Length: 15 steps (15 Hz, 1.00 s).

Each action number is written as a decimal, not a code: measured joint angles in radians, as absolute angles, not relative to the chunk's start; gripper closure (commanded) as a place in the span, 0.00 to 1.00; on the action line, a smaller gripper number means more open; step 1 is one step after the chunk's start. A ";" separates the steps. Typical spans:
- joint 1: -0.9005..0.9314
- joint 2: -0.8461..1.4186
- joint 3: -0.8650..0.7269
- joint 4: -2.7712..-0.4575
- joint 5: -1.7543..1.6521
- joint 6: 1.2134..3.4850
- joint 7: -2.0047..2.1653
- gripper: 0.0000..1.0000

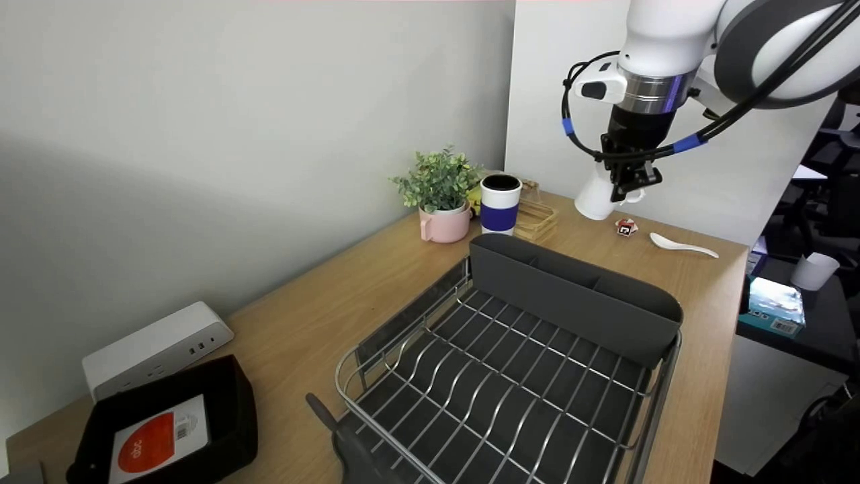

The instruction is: Put the white mug on the plate dryer

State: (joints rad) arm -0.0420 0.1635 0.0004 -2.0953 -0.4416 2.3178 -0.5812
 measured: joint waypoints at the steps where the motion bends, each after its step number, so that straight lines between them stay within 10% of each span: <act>1: -0.042 0.163 0.000 -2.096 -0.442 2.318 -0.581 0.97; 15: -0.009 0.166 0.059 -2.094 -0.329 2.324 -0.644 0.99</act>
State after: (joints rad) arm -0.0087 0.1663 0.0590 -2.0938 -0.3289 2.3239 -0.6444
